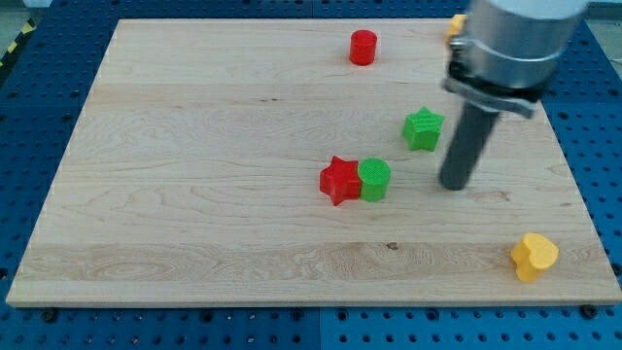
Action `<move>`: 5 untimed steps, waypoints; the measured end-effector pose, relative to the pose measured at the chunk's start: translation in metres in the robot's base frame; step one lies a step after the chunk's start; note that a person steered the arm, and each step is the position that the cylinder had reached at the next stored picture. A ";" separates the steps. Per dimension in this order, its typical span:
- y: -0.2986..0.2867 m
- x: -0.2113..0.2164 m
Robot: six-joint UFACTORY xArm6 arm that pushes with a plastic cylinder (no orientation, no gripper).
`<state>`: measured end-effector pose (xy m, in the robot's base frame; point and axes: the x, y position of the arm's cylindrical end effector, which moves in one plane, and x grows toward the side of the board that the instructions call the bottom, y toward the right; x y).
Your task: Move the green star into the green circle
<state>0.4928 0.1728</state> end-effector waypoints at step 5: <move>-0.020 -0.082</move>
<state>0.4112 0.1531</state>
